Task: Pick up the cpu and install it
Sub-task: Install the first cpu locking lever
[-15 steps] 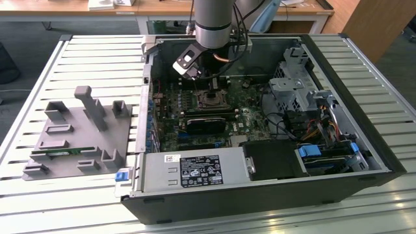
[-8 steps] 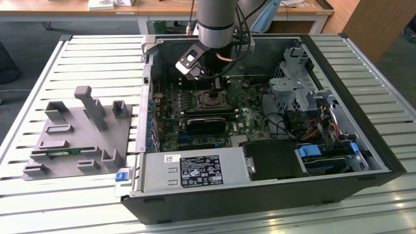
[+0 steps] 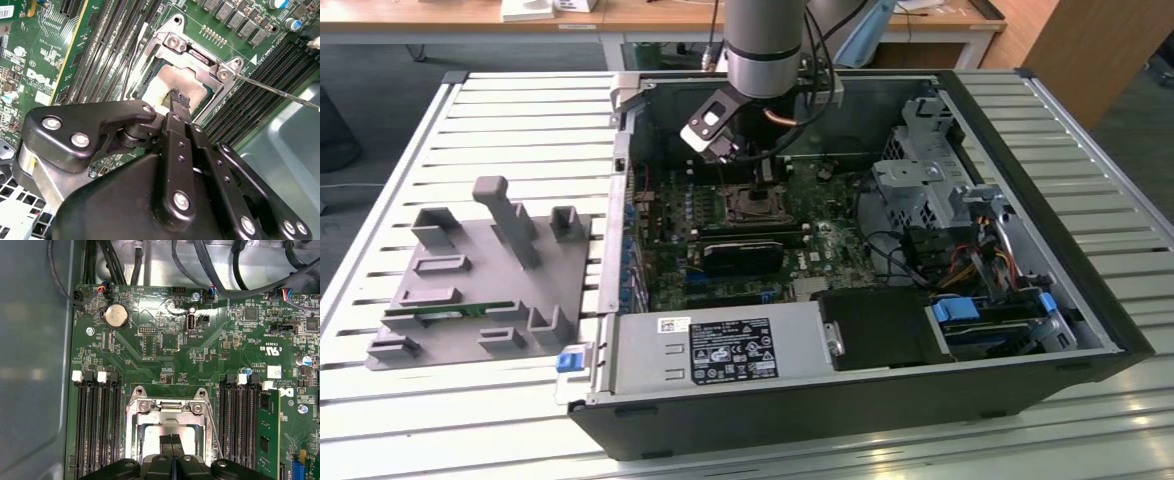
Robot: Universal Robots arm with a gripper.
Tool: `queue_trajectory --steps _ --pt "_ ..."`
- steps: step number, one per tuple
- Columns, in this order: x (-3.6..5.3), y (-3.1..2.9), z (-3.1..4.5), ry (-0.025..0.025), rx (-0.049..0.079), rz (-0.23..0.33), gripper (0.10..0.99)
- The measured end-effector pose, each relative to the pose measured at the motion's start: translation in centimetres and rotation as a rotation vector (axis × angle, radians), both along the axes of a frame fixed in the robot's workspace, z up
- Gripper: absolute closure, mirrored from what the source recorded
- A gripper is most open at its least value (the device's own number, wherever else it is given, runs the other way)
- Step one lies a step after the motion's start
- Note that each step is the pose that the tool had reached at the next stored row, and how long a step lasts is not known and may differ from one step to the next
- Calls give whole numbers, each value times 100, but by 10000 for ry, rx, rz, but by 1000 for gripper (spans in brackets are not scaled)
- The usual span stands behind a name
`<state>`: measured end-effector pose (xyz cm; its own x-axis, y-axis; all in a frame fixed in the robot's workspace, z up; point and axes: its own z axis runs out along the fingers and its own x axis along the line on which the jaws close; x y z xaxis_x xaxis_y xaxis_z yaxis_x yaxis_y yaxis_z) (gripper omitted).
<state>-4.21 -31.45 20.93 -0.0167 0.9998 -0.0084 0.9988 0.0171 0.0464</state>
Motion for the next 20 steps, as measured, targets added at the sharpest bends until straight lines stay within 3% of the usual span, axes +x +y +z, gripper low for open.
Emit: queue_trajectory --steps 20 --pt "0 0 58 0 0 0 980"
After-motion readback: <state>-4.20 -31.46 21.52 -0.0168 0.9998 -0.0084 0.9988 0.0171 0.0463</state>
